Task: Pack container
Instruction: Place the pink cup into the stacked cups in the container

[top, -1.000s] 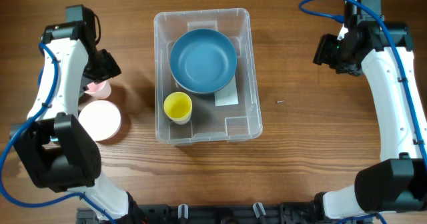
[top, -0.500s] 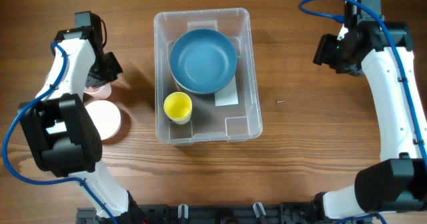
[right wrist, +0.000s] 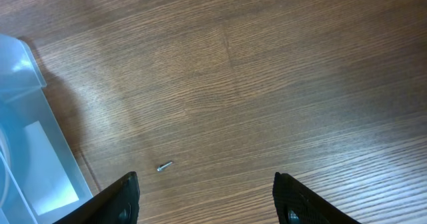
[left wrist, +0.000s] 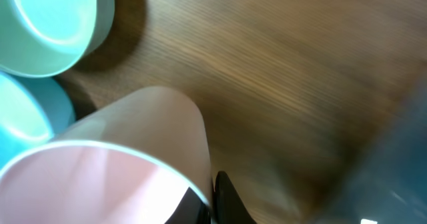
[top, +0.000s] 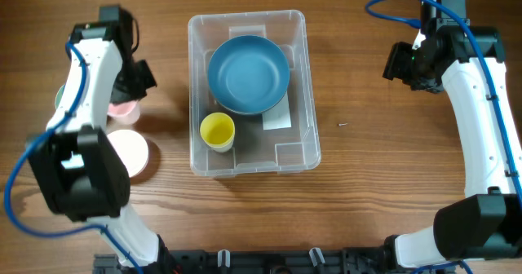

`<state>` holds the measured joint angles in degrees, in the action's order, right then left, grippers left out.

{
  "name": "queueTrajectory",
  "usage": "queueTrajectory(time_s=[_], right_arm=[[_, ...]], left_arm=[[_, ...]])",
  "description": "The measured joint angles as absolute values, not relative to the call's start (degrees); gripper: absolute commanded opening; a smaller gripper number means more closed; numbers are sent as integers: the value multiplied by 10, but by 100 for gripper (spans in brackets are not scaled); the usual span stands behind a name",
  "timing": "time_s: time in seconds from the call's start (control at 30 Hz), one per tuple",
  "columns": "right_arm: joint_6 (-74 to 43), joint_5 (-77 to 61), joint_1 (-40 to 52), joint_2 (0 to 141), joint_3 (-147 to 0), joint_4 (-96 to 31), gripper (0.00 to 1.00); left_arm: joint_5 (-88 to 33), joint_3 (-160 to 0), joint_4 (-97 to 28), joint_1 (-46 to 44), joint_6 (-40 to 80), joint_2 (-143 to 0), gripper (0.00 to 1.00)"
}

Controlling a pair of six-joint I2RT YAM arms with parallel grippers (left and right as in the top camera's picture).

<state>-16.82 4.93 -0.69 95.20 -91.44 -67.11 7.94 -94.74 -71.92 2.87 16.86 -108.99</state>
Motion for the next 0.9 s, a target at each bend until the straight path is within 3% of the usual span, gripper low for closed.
queueTrajectory(time_s=[0.23, 0.43, 0.83, 0.9], right_arm=[[-168, 49, -7, 952, -914, -671, 65], [-168, 49, -7, 952, -914, -671, 65], [-168, 49, -7, 952, -914, -675, 65], [-168, 49, -7, 952, -914, -676, 65]], left_arm=[[53, -1020, -823, -171, 169, -887, 4], [21, -1020, -849, -291, 190, -910, 4], [5, -940, -833, -304, 205, -973, 5], [4, -940, -831, -304, 206, -973, 58]])
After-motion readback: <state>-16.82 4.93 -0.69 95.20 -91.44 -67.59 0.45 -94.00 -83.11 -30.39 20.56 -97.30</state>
